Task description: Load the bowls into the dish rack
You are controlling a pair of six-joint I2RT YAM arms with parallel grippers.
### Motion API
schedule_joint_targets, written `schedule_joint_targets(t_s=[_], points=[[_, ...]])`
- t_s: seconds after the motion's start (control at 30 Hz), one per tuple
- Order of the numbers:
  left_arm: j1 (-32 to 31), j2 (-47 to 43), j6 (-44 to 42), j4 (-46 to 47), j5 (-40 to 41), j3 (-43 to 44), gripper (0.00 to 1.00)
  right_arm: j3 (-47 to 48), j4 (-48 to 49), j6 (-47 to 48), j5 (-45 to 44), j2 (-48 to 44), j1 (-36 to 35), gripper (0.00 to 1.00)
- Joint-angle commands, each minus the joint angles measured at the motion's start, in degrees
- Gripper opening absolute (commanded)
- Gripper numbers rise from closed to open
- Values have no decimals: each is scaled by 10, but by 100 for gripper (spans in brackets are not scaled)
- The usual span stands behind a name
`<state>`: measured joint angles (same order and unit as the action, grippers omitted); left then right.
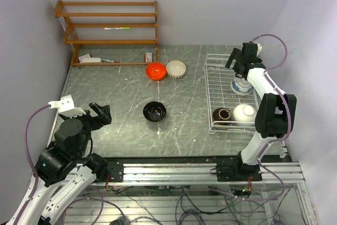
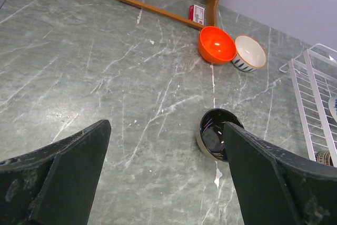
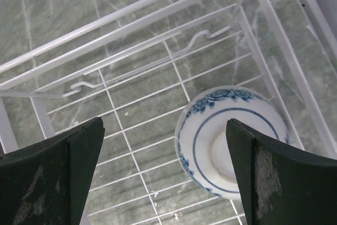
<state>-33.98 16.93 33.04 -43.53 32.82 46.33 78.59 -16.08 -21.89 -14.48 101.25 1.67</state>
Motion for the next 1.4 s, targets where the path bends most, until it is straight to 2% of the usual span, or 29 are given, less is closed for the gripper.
schedule_joint_targets(t_s=[0.0, 0.27, 0.5, 0.7, 0.8, 1.1, 1.37], points=[[-4, 0, 4, 6, 12, 7, 99, -2, 59, 15, 52, 5, 8, 100], [-4, -3, 3, 7, 10, 7, 99, -35, 61, 0, 42, 11, 24, 100], [-4, -5, 0, 9, 6, 6, 99, -85, 111, 8, 90, 2, 33, 100], [-4, -9, -1, 12, 2, 5, 99, -95, 26, -31, 0, 1, 33, 100], [-4, -7, -4, 16, -5, 3, 99, -131, 2, -55, -49, -25, 33, 100], [-3, -2, -9, 19, -15, 3, 99, -209, -4, -83, -100, -109, 33, 100], [-4, -7, -6, 18, -11, 3, 99, -230, 67, -39, -39, -222, 22, 100]])
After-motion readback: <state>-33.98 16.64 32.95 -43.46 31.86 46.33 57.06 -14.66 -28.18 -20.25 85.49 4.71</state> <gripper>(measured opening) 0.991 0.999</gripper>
